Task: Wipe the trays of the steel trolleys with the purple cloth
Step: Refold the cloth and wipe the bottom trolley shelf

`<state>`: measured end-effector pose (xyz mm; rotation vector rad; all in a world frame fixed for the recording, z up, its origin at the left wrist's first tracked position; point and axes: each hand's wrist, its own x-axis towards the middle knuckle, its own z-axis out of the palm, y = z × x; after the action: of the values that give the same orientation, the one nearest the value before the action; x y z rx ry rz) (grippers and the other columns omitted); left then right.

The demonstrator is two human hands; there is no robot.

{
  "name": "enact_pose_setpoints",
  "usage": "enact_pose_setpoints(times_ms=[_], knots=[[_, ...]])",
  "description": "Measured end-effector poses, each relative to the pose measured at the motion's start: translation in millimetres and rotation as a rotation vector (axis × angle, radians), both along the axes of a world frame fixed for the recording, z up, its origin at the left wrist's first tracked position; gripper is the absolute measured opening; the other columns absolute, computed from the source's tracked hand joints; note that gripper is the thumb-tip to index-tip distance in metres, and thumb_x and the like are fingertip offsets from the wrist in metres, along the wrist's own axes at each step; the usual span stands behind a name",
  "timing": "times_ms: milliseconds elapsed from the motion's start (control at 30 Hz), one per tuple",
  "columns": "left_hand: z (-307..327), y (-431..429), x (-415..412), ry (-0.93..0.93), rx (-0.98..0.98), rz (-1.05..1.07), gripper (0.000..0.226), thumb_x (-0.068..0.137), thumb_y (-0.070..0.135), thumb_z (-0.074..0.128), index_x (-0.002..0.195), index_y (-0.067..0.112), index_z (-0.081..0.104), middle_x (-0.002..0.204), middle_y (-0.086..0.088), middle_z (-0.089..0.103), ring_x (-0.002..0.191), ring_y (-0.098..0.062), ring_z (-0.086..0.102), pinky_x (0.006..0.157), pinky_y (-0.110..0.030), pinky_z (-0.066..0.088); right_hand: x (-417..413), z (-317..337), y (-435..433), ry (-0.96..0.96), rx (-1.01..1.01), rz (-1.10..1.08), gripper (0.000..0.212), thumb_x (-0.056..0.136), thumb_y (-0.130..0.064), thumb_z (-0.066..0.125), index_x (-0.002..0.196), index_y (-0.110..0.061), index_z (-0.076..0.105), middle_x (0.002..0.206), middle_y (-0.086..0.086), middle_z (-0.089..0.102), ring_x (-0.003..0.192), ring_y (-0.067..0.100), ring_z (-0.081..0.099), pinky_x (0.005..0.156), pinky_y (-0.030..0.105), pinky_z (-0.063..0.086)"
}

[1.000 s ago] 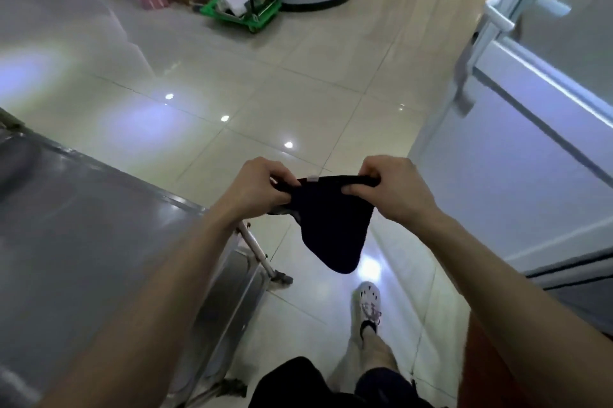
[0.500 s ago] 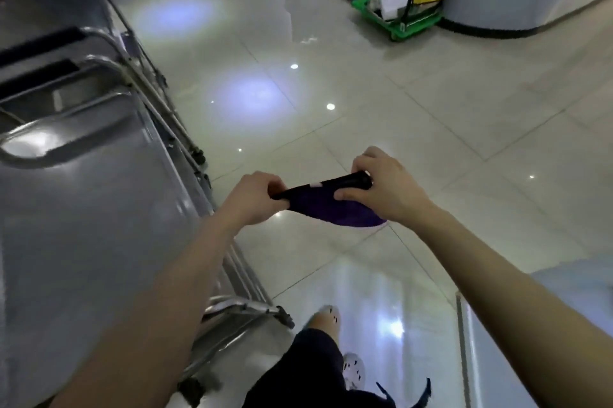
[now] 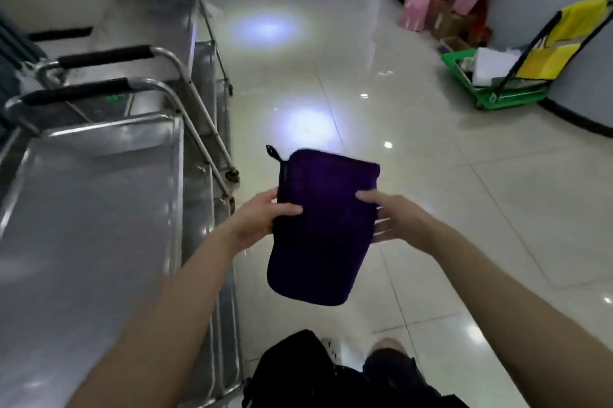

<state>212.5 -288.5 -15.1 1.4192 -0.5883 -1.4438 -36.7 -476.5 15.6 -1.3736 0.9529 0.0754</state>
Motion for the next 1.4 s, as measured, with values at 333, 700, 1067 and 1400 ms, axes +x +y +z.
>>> enact_pose_setpoints(times_ms=[333, 700, 1067, 1400], knots=[[-47, -1, -6, -0.262, 0.171, 0.703, 0.077, 0.092, 0.003, 0.084, 0.152, 0.032, 0.044, 0.115, -0.008, 0.081, 0.110, -0.026, 0.079, 0.088, -0.040, 0.067, 132, -64, -91, 0.001, -0.103, 0.235, 0.103, 0.088, -0.008, 0.090, 0.165, -0.019, 0.023, 0.125, 0.012, 0.077, 0.111, 0.029, 0.076, 0.102, 0.051, 0.060], [-27, 30, -114, -0.726, 0.643, 1.145, 0.050, 0.077, 0.011, 0.094, 0.120, 0.031, 0.078, 0.114, 0.012, 0.076, 0.110, -0.011, 0.071, 0.099, -0.032, 0.059, 205, -67, -67, -0.354, -0.692, 1.263, 0.028, 0.096, -0.020, 0.076, 0.122, -0.031, 0.071, 0.104, -0.013, 0.072, 0.094, 0.005, 0.065, 0.087, 0.032, 0.052], [-48, 79, -188, -0.144, 0.413, 1.779, 0.048, 0.092, 0.041, 0.087, 0.131, 0.024, 0.065, 0.128, -0.002, 0.074, 0.113, -0.025, 0.075, 0.095, -0.054, 0.065, 202, -73, 20, -0.171, -0.001, 1.320, 0.037, 0.100, -0.025, 0.079, 0.134, -0.018, 0.067, 0.118, 0.001, 0.080, 0.109, 0.021, 0.078, 0.088, 0.042, 0.067], [-136, 78, -206, -0.307, 0.682, 1.763, 0.041, 0.100, 0.001, 0.070, 0.116, 0.027, 0.042, 0.127, -0.001, 0.065, 0.114, -0.029, 0.069, 0.081, -0.064, 0.064, 228, -150, 61, -0.065, -0.154, 1.462, 0.042, 0.113, -0.042, 0.055, 0.144, -0.015, 0.048, 0.134, 0.008, 0.068, 0.115, 0.025, 0.071, 0.097, 0.051, 0.064]])
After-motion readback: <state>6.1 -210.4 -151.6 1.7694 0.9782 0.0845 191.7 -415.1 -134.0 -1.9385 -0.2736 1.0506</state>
